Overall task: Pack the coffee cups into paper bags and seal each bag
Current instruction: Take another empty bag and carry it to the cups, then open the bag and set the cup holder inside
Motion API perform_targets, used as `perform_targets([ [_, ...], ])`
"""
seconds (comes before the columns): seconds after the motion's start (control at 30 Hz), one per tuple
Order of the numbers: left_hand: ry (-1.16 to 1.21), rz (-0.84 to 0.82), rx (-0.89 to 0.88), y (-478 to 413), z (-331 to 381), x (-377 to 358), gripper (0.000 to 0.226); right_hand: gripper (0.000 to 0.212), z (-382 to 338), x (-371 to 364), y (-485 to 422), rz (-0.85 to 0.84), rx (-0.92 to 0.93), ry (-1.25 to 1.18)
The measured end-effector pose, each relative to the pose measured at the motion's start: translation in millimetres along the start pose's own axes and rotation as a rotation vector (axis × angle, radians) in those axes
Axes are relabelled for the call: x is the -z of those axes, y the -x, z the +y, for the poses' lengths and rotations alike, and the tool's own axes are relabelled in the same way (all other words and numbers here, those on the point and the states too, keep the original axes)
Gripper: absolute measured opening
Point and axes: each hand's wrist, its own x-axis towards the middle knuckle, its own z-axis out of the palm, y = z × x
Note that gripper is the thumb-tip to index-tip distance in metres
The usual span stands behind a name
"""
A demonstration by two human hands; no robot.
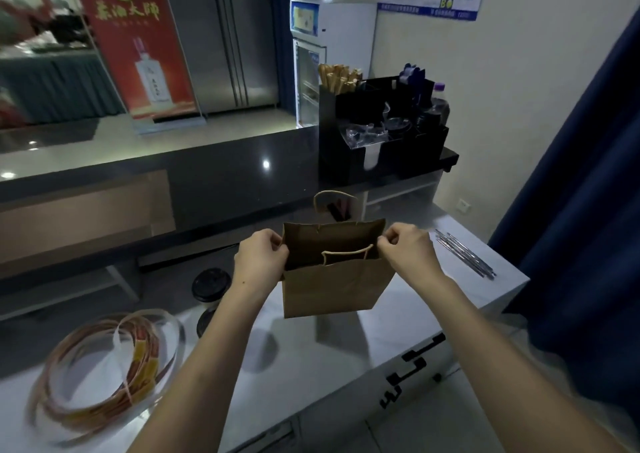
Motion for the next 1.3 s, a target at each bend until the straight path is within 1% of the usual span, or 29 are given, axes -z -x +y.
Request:
perform_targets([
  [0.13, -0.036, 0.04, 0.09, -2.7, -2.4, -12.2, 0.008, 0.015, 6.4, -8.0, -26.6, -0.079, 0.045, -0.011],
  [0.27, -0.023, 0.084, 0.186, -0.2, -8.1, -21.4, 0.005, 0.014, 12.0, -19.7, -51.1, -0.177, 0.108, -0.052],
  [0.47, -0.079, 0.124, 0.284, -7.3, -23.6, -35.0, 0.007, 0.016, 16.1, -44.2, -72.1, -0.231, 0.168, -0.058],
  [0.67, -0.112, 0.077, 0.314, -14.3, -38.3, -44.9, 0.006, 0.015, 19.8, -66.8, -74.7, -0.287, 0.159, -0.056],
  [0.97, -0.085, 0.102, 0.331, -15.6, -59.8, -45.5, 0.006, 0.014, 14.4, -90.5, -72.0, -0.318, 0.151, -0.077],
  [1.03, -0.062, 0.113, 0.334, -14.7, -63.7, -45.5, 0.002, 0.015, 14.7, -94.0, -71.4, -0.309, 0.144, -0.081],
  [1.2, 0.078, 0.143, 0.346, -5.9, -64.6, -38.8, 0.021, 0.015, 14.5, -101.6, -70.1, -0.295, 0.126, -0.101],
  [1.3, 0.06, 0.179, 0.357, -1.9, -68.8, -28.0, 0.023, 0.015, 12.2, -104.0, -70.7, -0.294, 0.127, -0.091],
])
